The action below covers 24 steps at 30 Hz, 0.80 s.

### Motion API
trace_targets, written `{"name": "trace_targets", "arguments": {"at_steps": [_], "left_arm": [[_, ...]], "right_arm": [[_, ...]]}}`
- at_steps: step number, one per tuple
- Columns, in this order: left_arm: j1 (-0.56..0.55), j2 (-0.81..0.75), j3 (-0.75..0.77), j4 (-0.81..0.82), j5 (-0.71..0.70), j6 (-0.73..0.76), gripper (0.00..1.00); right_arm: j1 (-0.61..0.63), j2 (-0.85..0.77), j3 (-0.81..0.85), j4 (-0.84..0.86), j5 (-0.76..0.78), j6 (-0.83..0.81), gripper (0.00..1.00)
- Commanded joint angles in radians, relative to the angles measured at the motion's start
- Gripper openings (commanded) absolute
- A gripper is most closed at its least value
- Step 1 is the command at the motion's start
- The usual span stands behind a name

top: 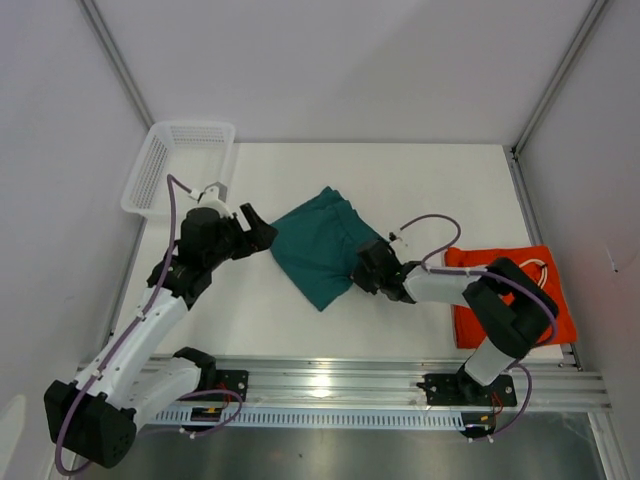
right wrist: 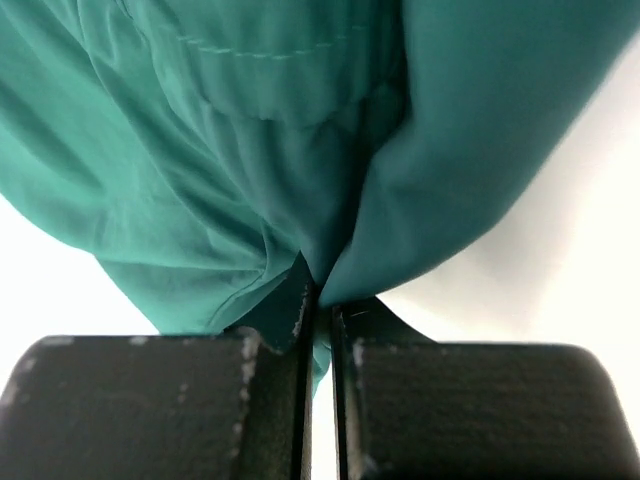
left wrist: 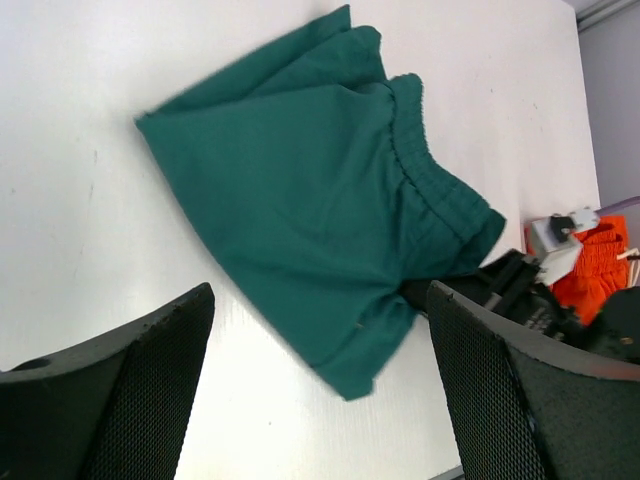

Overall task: Fold and stack the shorts
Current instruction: Neatly place the folded shorts to the corner

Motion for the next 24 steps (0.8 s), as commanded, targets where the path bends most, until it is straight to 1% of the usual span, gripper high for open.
{"name": "trace_targets", "arguments": {"at_steps": [1,2,3,4,5,6,8,9,10,11,12,13,15,16,17,18,19,22,23,24], "left_arm": [[-0.009,0.037,-0.024,0.109,0.048,0.01,0.88],[-0.013,0.074,-0.03,0.126,0.057,0.006,0.89],[-0.02,0.097,-0.031,0.143,0.059,0.004,0.88],[-0.033,0.123,-0.024,0.175,0.059,0.004,0.88],[-0.041,0.152,-0.02,0.189,0.062,0.007,0.88],[-0.049,0.215,-0.005,0.2,0.062,0.012,0.88],[-0.059,0.281,0.028,0.229,0.066,0.039,0.88],[-0.06,0.348,0.06,0.264,0.079,0.052,0.89],[-0.06,0.384,0.072,0.274,0.079,0.066,0.89],[-0.056,0.422,0.093,0.277,0.08,0.101,0.9],[-0.056,0.5,0.139,0.281,0.097,0.128,0.91],[-0.055,0.54,0.184,0.3,0.114,0.153,0.91],[-0.046,0.62,0.254,0.323,0.173,0.222,0.93],[-0.041,0.688,0.293,0.333,0.234,0.237,0.94],[-0.024,0.723,0.327,0.341,0.273,0.254,0.94],[-0.012,0.752,0.334,0.414,0.321,0.254,0.94],[0.002,0.81,0.36,0.432,0.383,0.245,0.95],[0.04,0.882,0.431,0.458,0.425,0.251,0.94],[0.045,0.931,0.493,0.449,0.428,0.271,0.91],[0.045,0.959,0.523,0.411,0.436,0.283,0.89]], "right_arm": [[-0.072,-0.119,-0.073,-0.225,-0.053,-0.341,0.0],[-0.13,-0.134,-0.067,-0.241,-0.097,-0.44,0.0],[-0.161,-0.143,-0.048,-0.265,-0.108,-0.484,0.01],[-0.22,-0.136,-0.024,-0.317,-0.124,-0.577,0.02],[-0.251,-0.121,0.013,-0.357,-0.131,-0.623,0.02],[-0.279,-0.101,0.088,-0.385,-0.136,-0.666,0.02],[-0.337,-0.033,0.157,-0.444,-0.17,-0.774,0.03],[-0.356,-0.006,0.232,-0.467,-0.173,-0.832,0.04],[-0.368,0.049,0.263,-0.48,-0.188,-0.87,0.05],[-0.376,0.077,0.295,-0.51,-0.196,-0.898,0.05],[-0.386,0.105,0.326,-0.526,-0.175,-0.927,0.05],[-0.389,0.126,0.366,-0.531,-0.168,-0.946,0.06],[-0.396,0.177,0.392,-0.535,-0.162,-0.975,0.06],[-0.399,0.186,0.404,-0.531,-0.168,-0.983,0.06],[-0.403,0.195,0.406,-0.515,-0.176,-0.993,0.06],[-0.411,0.199,0.406,-0.508,-0.185,-1.0,0.06],[-0.414,0.202,0.407,-0.503,-0.2,-1.009,0.06],[-0.426,0.206,0.407,-0.485,-0.22,-1.026,0.08],[-0.431,0.212,0.413,-0.489,-0.221,-1.03,0.08],[-0.434,0.221,0.418,-0.492,-0.225,-1.032,0.07]]}}
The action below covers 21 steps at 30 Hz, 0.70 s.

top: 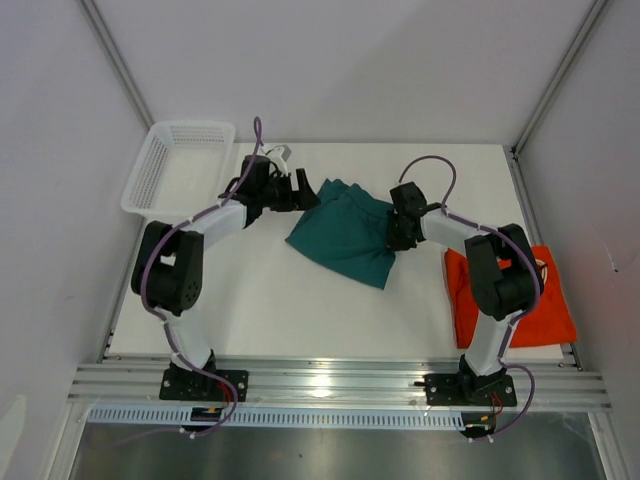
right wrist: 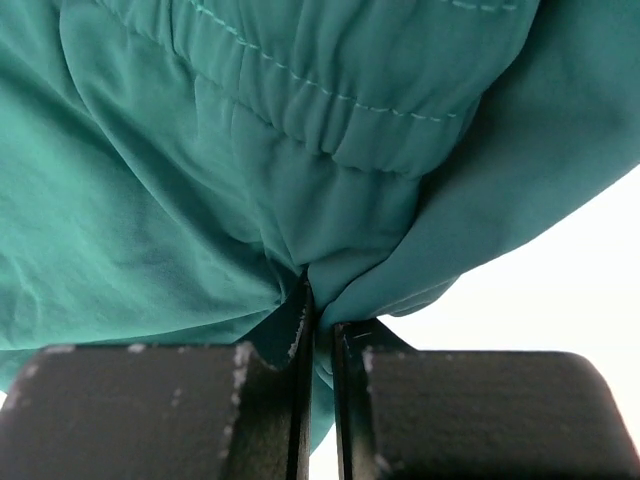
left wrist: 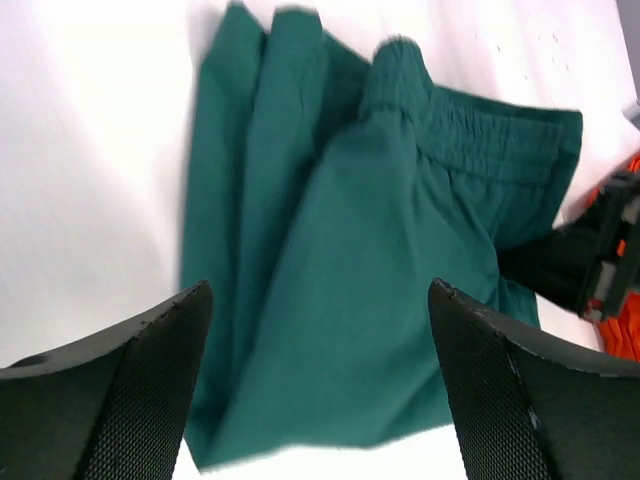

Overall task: Fold and stack the shorts
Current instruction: Neatly place the folded shorts to the corner

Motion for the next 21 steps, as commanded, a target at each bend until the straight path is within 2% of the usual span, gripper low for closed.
{"name": "trace_targets", "arguments": {"at_steps": [1,5,9,13,16,20,21], "left_arm": [[0.021,0.093,0.162,0.014,0.097,0.077,0.89],[0.021,0.213,0.247,-0.033,0.091,0.078,0.86],[0.014,0.247,0.239,-0.005,0.153,0.081,0.79],[-0.009,0.264,0.244,-0.02,0.143,0.119,0.74],[-0.016,0.272,0.233,-0.043,0.157,0.113,0.64],[-0.025,0.266,0.218,-0.034,0.172,0.104,0.45],[-0.028,0.264,0.215,-0.033,0.171,0.101,0.43]], "right_arm": [[-0.024,0.057,0.022,-0.036,0.001,-0.073,0.07],[-0.035,0.077,0.042,-0.036,-0.01,-0.081,0.07],[-0.042,0.092,0.071,-0.038,-0.04,-0.081,0.07],[-0.053,0.117,0.094,-0.036,-0.066,-0.078,0.06],[-0.056,0.122,0.1,-0.032,-0.077,-0.076,0.06],[-0.061,0.129,0.106,-0.03,-0.082,-0.073,0.06],[-0.064,0.129,0.106,-0.029,-0.088,-0.072,0.06]]}}
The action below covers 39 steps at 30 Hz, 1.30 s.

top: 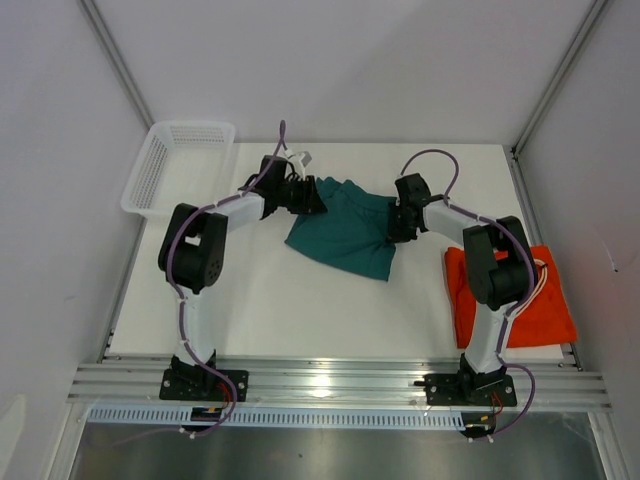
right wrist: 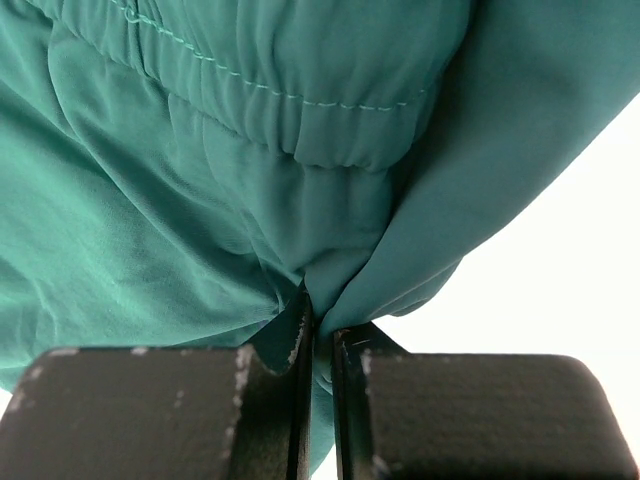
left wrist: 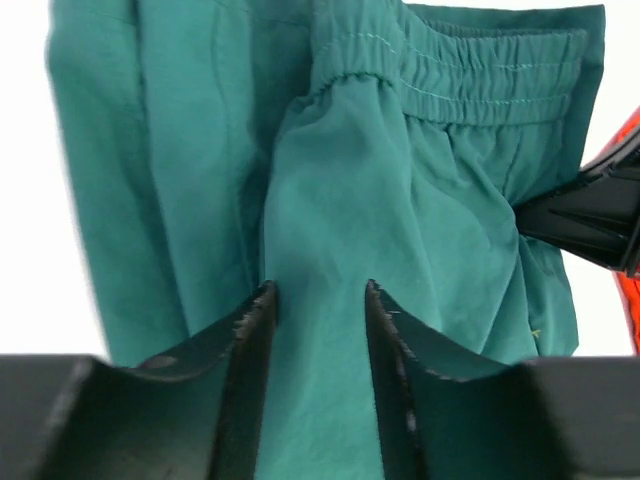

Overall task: Fold and stack the shorts
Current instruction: Neatly place the folded shorts to the corner

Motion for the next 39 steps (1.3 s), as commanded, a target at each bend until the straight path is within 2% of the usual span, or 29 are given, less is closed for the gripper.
{"name": "trace_targets", "arguments": {"at_steps": [1,4,7,8,9,17,25,30,32,34,35,36,37,38,39], "left_arm": [[-0.013,-0.007,-0.003,0.02,0.033,0.015,0.41],[-0.017,-0.001,-0.003,0.018,0.018,0.006,0.38],[-0.017,0.005,-0.022,0.048,-0.002,-0.014,0.27],[-0.017,-0.003,-0.049,0.067,-0.016,-0.017,0.11],[-0.017,-0.007,-0.06,0.079,-0.028,-0.024,0.0],[-0.013,-0.128,-0.235,0.173,-0.183,-0.109,0.0],[-0.014,-0.209,-0.342,0.228,-0.289,-0.201,0.0],[-0.051,-0.315,-0.479,0.271,-0.347,-0.264,0.0],[-0.066,-0.348,-0.512,0.259,-0.382,-0.281,0.0],[-0.085,-0.36,-0.523,0.239,-0.408,-0.304,0.0],[-0.086,-0.369,-0.537,0.237,-0.428,-0.323,0.02],[-0.088,-0.375,-0.542,0.237,-0.433,-0.33,0.07],[-0.088,-0.38,-0.549,0.23,-0.441,-0.337,0.35],[-0.088,-0.388,-0.551,0.222,-0.465,-0.342,0.49],[-0.088,-0.409,-0.556,0.221,-0.47,-0.345,0.59]], "right_arm": [[-0.008,0.049,0.007,-0.023,0.009,-0.021,0.06],[-0.009,0.049,0.01,-0.013,-0.007,-0.018,0.06],[-0.018,0.051,0.009,-0.001,-0.037,-0.01,0.06],[-0.025,0.052,0.007,0.003,-0.06,-0.007,0.06],[-0.029,0.052,0.004,0.005,-0.073,-0.001,0.06],[-0.116,0.017,-0.069,0.109,-0.249,0.056,0.06],[-0.133,0.012,-0.08,0.128,-0.291,0.068,0.04],[-0.14,-0.003,-0.063,0.119,-0.287,0.065,0.13],[-0.141,-0.005,-0.053,0.12,-0.304,0.065,0.22],[-0.143,-0.003,-0.046,0.119,-0.314,0.067,0.27],[-0.141,-0.006,-0.048,0.131,-0.33,0.067,0.38],[-0.141,-0.011,-0.051,0.135,-0.338,0.068,0.44],[-0.14,-0.023,-0.056,0.14,-0.341,0.068,0.51],[-0.141,-0.029,-0.059,0.146,-0.344,0.067,0.62],[-0.141,-0.038,-0.066,0.152,-0.343,0.067,0.67]]}}
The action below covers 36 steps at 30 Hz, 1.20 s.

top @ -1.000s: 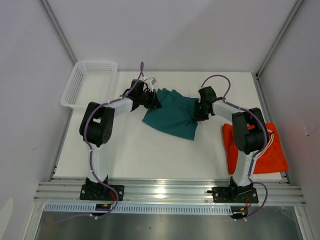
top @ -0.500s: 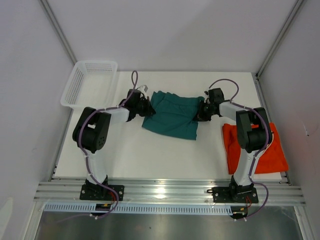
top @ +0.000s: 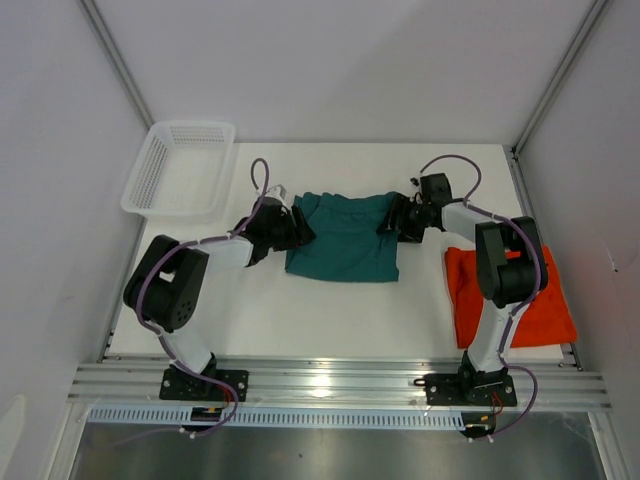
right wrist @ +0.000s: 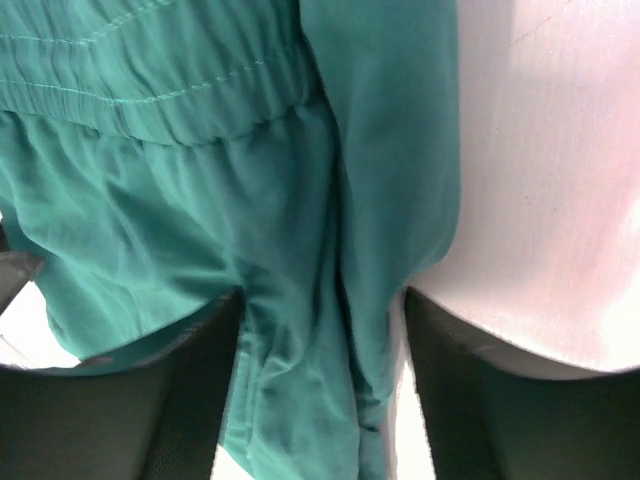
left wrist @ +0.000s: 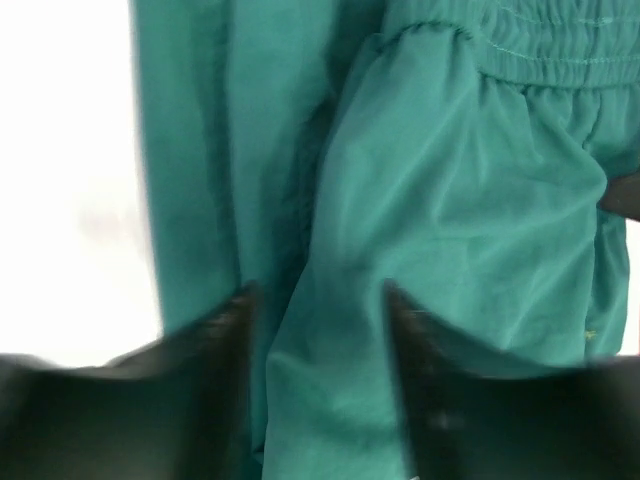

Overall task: Fold and stack the shorts
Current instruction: Neatly place the folded shorts to the corner

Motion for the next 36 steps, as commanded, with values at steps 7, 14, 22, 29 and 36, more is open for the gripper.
{"name": "trace_targets", "arguments": {"at_steps": [7,14,22,29,36], "left_arm": [[0.048,-0.119,0.057,-0.102,-0.032,0.01,0.9],[0.089,-0.026,0.148,-0.162,0.039,0.083,0.94],[0.089,0.093,0.169,-0.135,0.087,0.097,0.99],[0.089,0.125,0.169,-0.142,0.065,0.108,0.99],[0.071,0.172,0.17,-0.082,0.134,0.106,0.86]], "right_arm": [[-0.04,-0.067,-0.012,0.028,-0.037,-0.005,0.76],[-0.049,-0.053,-0.03,0.045,-0.053,-0.003,0.71],[-0.046,-0.05,-0.038,0.056,-0.07,-0.003,0.65],[-0.017,-0.044,-0.032,0.046,-0.052,-0.008,0.59],[-0.002,-0.034,-0.027,0.053,-0.035,0.001,0.5]]}}
